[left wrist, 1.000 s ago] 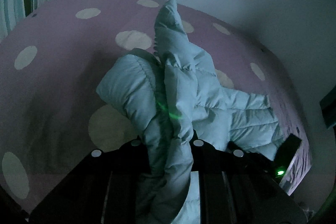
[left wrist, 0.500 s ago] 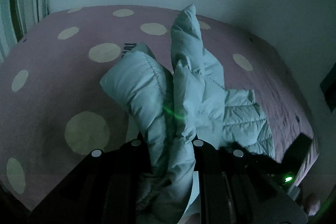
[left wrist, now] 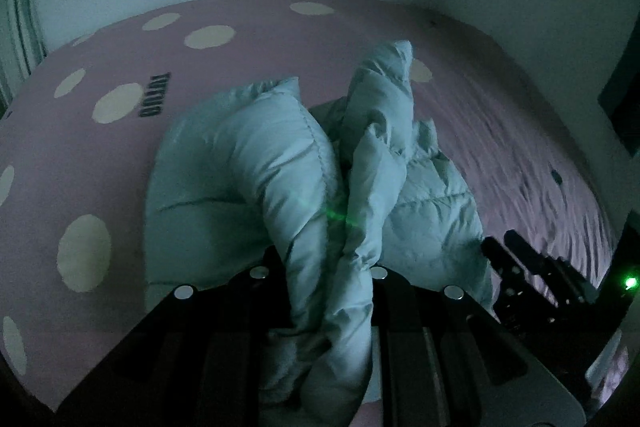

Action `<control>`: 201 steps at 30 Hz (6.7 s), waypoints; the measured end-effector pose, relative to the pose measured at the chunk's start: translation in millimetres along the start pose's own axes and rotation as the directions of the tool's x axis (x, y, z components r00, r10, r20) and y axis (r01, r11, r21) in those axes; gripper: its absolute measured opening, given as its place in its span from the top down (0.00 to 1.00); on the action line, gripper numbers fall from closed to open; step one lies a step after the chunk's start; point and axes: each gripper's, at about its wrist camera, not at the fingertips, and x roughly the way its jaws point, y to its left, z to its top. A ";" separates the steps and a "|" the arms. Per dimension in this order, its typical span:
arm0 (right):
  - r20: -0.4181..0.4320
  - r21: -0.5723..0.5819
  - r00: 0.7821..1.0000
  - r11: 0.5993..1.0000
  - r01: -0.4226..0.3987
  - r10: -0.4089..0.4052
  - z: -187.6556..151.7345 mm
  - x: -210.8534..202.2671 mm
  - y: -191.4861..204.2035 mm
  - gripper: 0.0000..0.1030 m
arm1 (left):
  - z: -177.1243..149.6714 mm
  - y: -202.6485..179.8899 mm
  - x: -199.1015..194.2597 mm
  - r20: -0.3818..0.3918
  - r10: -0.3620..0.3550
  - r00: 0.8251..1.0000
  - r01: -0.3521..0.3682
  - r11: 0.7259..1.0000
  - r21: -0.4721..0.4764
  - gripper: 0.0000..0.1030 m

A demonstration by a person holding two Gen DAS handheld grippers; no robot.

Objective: Fold large clothes

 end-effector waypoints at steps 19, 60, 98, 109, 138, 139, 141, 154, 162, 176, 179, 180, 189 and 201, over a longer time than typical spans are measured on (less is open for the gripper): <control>-0.060 0.097 0.997 0.994 0.047 -0.042 -12.7 6.8 -61.8 0.71 | -21.5 -86.9 64.8 -0.004 0.052 0.999 -0.051 0.996 0.077 0.86; -0.010 0.035 0.987 0.987 -0.158 0.159 37.1 -15.4 47.0 0.32 | -44.0 90.6 -32.2 0.170 0.176 0.969 -0.151 0.977 -0.153 0.12; -0.110 0.028 0.987 0.993 -0.112 0.115 28.6 19.5 -0.6 0.74 | -58.0 59.8 11.6 0.062 0.021 0.998 -0.012 0.991 -0.130 0.16; -0.063 -0.152 0.988 0.977 -0.148 0.140 -16.4 -32.4 36.0 0.74 | -89.3 43.0 -4.3 0.067 0.009 0.998 -0.003 0.996 -0.086 0.16; 0.020 -0.108 0.988 0.983 -0.147 0.150 64.9 8.1 10.2 0.73 | -10.1 49.4 31.4 0.056 0.009 0.998 -0.007 0.999 -0.050 0.21; 0.015 -0.111 0.990 0.984 -0.140 0.143 65.8 13.1 9.9 0.73 | -7.9 47.0 36.5 0.044 0.019 0.999 -0.017 0.999 -0.043 0.21; -0.026 -0.111 0.993 0.987 -0.114 0.112 67.7 32.1 13.2 0.73 | -6.1 42.4 51.3 0.010 0.038 0.999 -0.038 0.999 -0.033 0.21; -0.177 -0.062 0.982 0.995 -0.084 0.072 41.5 101.9 9.1 0.74 | -18.2 36.7 99.0 -0.103 0.095 0.990 -0.099 0.995 -0.029 0.20; -0.159 -0.069 0.986 0.995 -0.067 0.055 40.8 105.0 15.7 0.74 | -20.1 38.5 103.1 -0.098 0.100 0.990 -0.104 0.994 -0.032 0.20; -0.045 -0.057 0.998 0.997 -0.046 0.043 33.3 49.6 15.1 0.44 | -30.4 61.0 53.3 -0.036 0.065 0.997 -0.069 0.986 -0.149 0.12; -0.024 -0.045 0.999 0.998 -0.048 0.047 29.8 29.3 7.2 0.44 | -42.1 66.2 34.8 -0.026 0.075 0.997 -0.079 0.983 -0.165 0.10; -0.033 -0.031 0.998 0.998 -0.060 0.059 26.7 24.7 3.0 0.44 | -47.7 66.6 28.8 -0.024 0.083 0.996 -0.085 0.982 -0.171 0.10; -0.125 0.055 0.984 0.991 -0.120 0.126 -2.0 27.6 -15.7 0.34 | -74.8 68.9 29.1 -0.048 -0.003 0.999 -0.008 0.973 -0.232 0.05; -0.185 0.121 0.960 0.974 -0.189 0.209 -16.0 61.3 -11.5 0.34 | -72.1 55.2 70.4 -0.127 -0.050 0.991 0.022 0.977 -0.211 0.02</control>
